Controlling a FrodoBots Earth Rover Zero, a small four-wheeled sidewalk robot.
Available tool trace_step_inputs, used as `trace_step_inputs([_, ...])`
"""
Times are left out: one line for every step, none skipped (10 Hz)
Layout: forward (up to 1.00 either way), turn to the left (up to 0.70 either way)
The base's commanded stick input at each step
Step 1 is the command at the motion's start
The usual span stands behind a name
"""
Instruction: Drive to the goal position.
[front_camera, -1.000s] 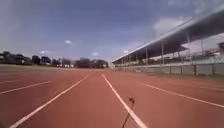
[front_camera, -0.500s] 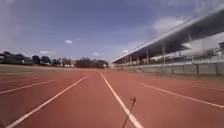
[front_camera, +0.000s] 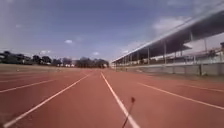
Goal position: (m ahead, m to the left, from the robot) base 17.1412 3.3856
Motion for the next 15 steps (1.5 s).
trace_step_inputs([0.7,0.0])
trace_step_inputs([0.7,0.0])
trace_step_inputs([0.7,0.0])
trace_step_inputs([0.7,0.0])
trace_step_inputs([0.7,0.0])
trace_step_inputs([0.7,0.0])
trace_step_inputs([0.7,0.0])
trace_step_inputs([0.7,0.0])
trace_step_inputs([0.7,0.0])
trace_step_inputs([0.7,0.0])
trace_step_inputs([0.7,0.0])
trace_step_inputs([0.7,0.0])
trace_step_inputs([0.7,0.0])
trace_step_inputs([0.7,0.0])
trace_step_inputs([0.7,0.0])
